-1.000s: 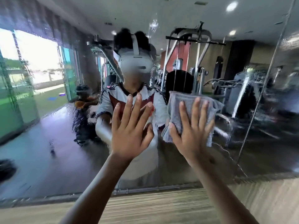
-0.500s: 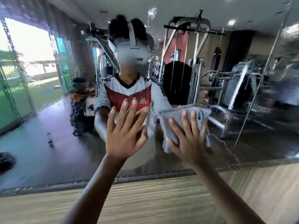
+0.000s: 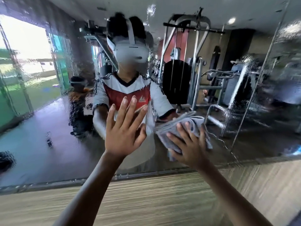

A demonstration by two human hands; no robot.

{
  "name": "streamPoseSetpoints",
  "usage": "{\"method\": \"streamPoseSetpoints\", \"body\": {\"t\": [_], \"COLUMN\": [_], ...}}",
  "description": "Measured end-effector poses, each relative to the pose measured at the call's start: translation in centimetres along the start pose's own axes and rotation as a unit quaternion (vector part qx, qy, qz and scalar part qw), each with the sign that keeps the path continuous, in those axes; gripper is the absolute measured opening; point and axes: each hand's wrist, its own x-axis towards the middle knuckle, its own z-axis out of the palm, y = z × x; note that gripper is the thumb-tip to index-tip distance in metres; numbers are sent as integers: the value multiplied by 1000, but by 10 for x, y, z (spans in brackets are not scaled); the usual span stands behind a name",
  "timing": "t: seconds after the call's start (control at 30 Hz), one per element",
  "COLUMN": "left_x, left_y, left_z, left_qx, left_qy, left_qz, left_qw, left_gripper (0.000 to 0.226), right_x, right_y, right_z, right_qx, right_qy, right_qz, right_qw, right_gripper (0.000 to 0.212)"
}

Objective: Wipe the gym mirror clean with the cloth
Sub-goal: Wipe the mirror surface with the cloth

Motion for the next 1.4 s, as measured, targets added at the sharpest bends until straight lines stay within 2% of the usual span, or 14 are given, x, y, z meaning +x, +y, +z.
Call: {"method": "streamPoseSetpoints", "body": {"t": [0.1, 0.2, 0.27, 0.43, 0.5, 0.63, 0.7, 0.83, 0.9, 1.07, 1.13, 1.23, 1.27, 1.4], "left_x": [0, -1, -1, -1, -1, -2, -3, -3, -2, -4, -5, -4, -4, -4], "left_y": [2, 1, 1, 1, 1, 2, 1, -2, -1, 3, 1, 1, 2, 3], "left_z": [0, 0, 0, -2, -2, -2, -2, -1, -2, 0, 0, 0, 0, 1], "left_qx": [2, 4, 9, 7, 8, 1, -1, 0, 0, 1, 3, 1, 1, 4], "left_qy": [4, 6, 5, 5, 3, 1, 1, -4, -1, 4, 3, 2, 3, 11], "left_qz": [1, -3, -2, -3, -6, -7, -7, -1, -4, -9, -7, -5, -5, -13], "left_qw": [1000, 1000, 1000, 1000, 1000, 1000, 1000, 1000, 1000, 1000, 1000, 1000, 1000, 1000], "left_gripper": [58, 59, 60, 62, 63, 59, 57, 57, 57, 60, 60, 59, 60, 62], "right_x": [11, 55, 54, -24, -22, 30, 28, -38, -49, 12, 15, -38, -49, -11], "right_y": [26, 4, -29, -23, -1, -13, -40, -33, -12, -19, -39, -32, -21, 5], "right_z": [-1, -3, 2, 11, 8, 5, 9, 15, 10, 5, 7, 10, 8, -2], "right_qx": [2, 34, 34, 1, -4, 48, 50, 15, 3, 42, 41, 23, 23, 6], "right_qy": [19, 65, 62, 5, 12, 60, 41, -22, -29, 41, 31, -36, -47, 11], "right_qz": [141, 342, 321, 97, 166, 427, 357, 61, 83, 375, 298, 21, -8, 218], "right_qw": [990, 937, 945, 995, 986, 901, 932, 998, 996, 925, 953, 999, 999, 976], "right_gripper": [62, 62, 62, 55, 54, 63, 63, 65, 64, 61, 62, 63, 63, 61]}}
